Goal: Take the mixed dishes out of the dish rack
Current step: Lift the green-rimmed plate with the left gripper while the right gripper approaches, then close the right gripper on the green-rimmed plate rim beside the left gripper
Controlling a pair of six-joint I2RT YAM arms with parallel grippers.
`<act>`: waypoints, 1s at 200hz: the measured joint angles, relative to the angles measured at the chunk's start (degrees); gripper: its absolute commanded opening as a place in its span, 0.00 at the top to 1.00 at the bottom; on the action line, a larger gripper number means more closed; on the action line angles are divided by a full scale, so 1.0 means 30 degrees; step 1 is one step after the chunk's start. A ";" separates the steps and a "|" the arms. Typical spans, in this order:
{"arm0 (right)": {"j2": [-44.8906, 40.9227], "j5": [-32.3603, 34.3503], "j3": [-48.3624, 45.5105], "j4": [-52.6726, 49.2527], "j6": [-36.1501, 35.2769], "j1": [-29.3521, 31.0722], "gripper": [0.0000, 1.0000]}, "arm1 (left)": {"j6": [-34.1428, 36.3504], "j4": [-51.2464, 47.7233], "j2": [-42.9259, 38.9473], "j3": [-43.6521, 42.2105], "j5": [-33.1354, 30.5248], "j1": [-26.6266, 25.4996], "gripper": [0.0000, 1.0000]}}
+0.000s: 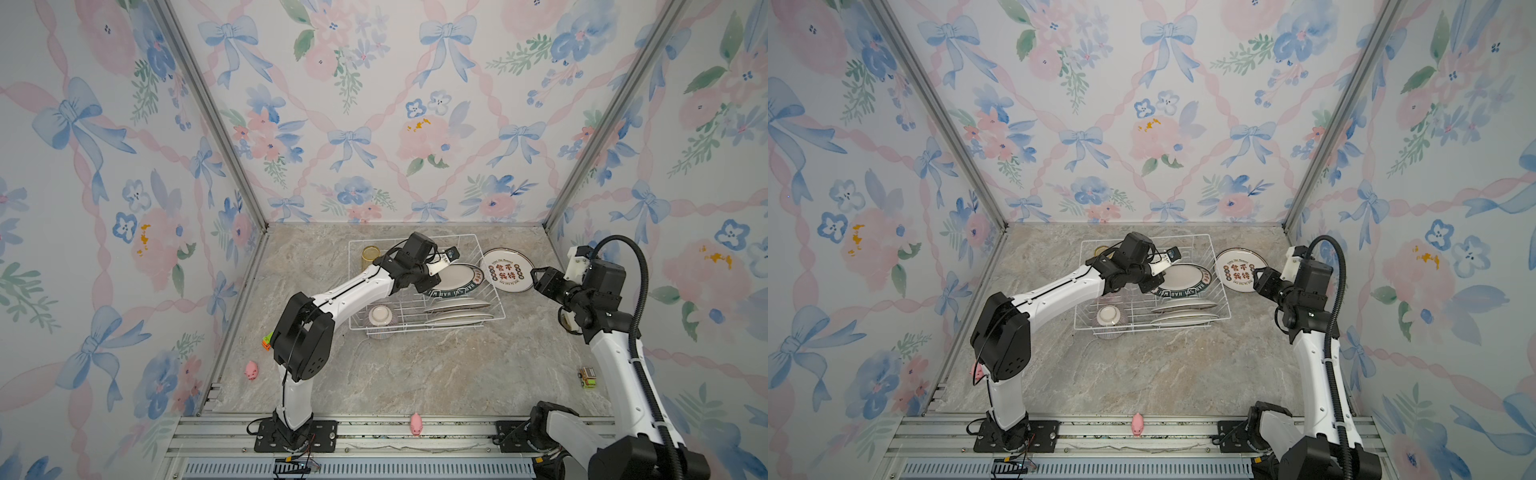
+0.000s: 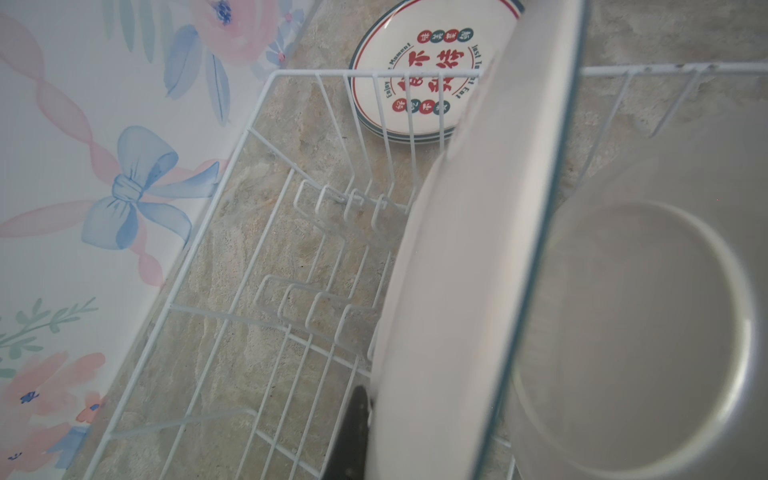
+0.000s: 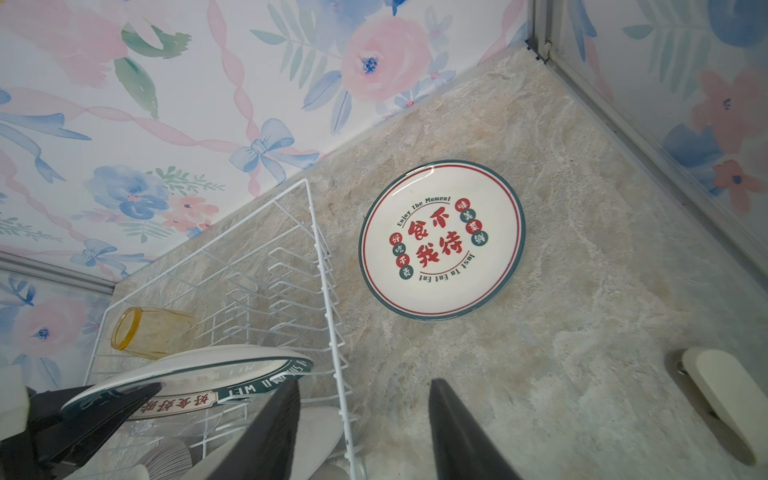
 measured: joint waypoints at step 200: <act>-0.0459 -1.0440 -0.4160 1.3092 0.3366 0.1494 0.50 | -1.0834 -0.0474 0.0277 0.5340 1.2145 0.2885 0.94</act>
